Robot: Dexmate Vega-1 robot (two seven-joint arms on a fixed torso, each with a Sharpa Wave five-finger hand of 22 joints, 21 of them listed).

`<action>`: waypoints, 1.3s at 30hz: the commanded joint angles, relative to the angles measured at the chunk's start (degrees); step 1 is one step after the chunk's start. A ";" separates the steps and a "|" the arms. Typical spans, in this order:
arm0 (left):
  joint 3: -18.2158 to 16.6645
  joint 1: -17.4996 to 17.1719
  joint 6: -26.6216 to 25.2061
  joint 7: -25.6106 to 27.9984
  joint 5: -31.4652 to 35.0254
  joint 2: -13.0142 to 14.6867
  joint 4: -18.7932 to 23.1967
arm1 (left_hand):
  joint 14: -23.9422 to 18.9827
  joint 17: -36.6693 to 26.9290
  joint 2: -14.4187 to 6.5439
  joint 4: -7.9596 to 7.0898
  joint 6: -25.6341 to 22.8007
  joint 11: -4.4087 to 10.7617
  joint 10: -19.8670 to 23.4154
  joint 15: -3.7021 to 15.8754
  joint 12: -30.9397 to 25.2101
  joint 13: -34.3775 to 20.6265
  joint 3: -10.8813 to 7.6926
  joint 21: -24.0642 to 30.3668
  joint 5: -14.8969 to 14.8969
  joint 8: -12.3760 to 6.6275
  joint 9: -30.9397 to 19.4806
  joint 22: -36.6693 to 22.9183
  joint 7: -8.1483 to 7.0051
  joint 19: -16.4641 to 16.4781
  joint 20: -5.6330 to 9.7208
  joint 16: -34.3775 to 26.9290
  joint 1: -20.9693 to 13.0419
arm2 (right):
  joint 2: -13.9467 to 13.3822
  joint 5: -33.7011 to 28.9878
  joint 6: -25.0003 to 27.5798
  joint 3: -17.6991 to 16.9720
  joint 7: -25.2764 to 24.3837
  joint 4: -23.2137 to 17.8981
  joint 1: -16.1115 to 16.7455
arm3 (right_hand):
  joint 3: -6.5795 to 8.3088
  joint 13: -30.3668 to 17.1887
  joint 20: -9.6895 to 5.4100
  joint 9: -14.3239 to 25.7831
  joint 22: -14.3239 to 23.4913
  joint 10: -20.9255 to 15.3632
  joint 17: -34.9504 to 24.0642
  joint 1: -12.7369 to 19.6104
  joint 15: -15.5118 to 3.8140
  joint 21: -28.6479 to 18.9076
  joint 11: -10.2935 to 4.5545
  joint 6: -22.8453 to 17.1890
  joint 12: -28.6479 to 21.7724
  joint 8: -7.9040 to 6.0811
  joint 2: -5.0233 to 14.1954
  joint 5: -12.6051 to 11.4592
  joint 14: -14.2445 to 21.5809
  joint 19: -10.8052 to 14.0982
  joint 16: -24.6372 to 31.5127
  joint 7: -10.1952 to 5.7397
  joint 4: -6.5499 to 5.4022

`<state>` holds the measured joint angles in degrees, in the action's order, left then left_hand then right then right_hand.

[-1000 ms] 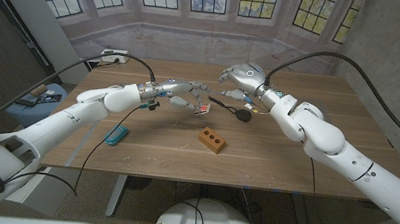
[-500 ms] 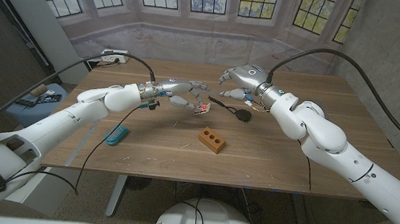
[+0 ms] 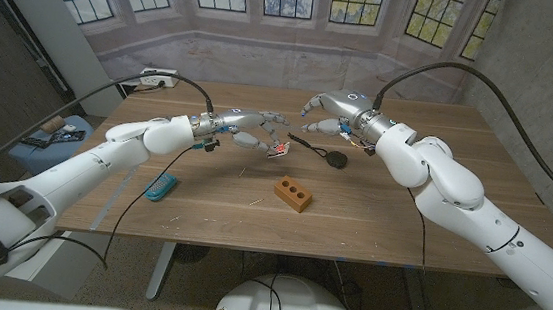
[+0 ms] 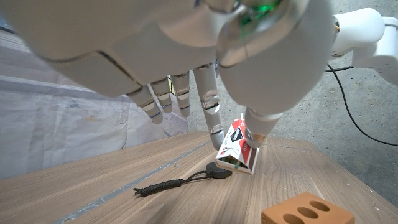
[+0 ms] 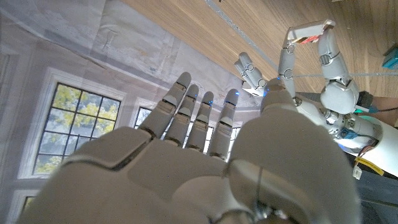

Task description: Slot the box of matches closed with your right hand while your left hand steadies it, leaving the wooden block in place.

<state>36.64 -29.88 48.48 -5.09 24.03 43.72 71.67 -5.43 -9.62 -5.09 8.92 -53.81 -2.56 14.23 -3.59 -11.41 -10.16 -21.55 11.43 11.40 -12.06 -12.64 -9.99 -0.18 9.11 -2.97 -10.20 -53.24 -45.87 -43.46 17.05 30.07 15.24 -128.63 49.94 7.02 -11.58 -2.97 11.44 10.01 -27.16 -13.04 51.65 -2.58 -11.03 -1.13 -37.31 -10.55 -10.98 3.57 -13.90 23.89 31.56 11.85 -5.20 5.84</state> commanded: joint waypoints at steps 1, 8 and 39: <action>0.25 0.57 0.23 0.02 0.15 -0.08 -0.49 | -0.15 -0.04 -0.73 0.19 -0.25 -0.41 0.24 -0.33 0.20 -0.16 -0.36 0.01 -0.16 -0.28 -0.11 -0.23 -0.31 -0.01 -0.35 0.06 -0.48 | 0.15 6.05 6.94 0.27 2.57 -3.45 0.21 | -0.07 -0.11 0.18 0.11 0.09 0.57 0.00 -0.75 -2.53 0.10 0.44 0.11 0.00 0.19 0.22 0.15 -0.55 -0.59 -0.18 0.77 0.00; 0.34 0.96 0.46 0.32 0.35 -0.33 -0.90 | -0.17 -0.04 -0.72 0.19 -0.29 -0.38 0.23 -0.34 0.21 -0.16 -0.36 0.02 -0.17 -0.30 -0.11 -0.23 -0.28 -0.01 -0.38 0.06 -0.48 | -0.16 6.69 11.30 1.62 2.39 -5.33 0.35 | -0.26 -0.08 0.94 0.06 0.09 1.17 0.06 -1.34 -1.47 0.17 1.73 0.55 -0.12 0.16 0.55 0.47 -1.21 -1.35 -0.16 2.04 -0.14; -0.21 -0.11 -0.60 2.42 0.95 -0.26 0.49 | -0.22 -0.04 -0.70 0.18 -0.27 -0.44 0.26 -0.58 0.19 -0.16 -0.38 -0.01 -0.17 -0.29 -0.11 -0.23 -0.35 -0.12 -0.47 0.04 -0.46 | -1.65 8.70 17.08 6.03 -5.41 -9.00 3.37 | -1.79 0.35 1.26 -0.87 0.22 10.39 -1.12 -21.40 2.17 0.49 5.10 7.18 0.35 0.90 7.25 2.00 -10.71 -10.64 -0.88 3.92 -12.71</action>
<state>36.83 -29.35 48.65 -3.49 24.70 43.31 71.32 -5.64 -9.62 -5.09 9.10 -53.81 -2.56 14.23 -3.80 -11.41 -10.17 -21.73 11.43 11.40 -12.09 -12.64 -9.99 -0.18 8.79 -3.29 -10.20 -53.24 -47.58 -35.13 33.34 34.58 13.04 -137.00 51.83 5.26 -11.17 -1.84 10.57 10.00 -17.30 -13.99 30.80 -0.55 -10.59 3.93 -30.67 -10.55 -10.36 10.80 -11.45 13.76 21.42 11.03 -1.24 -6.14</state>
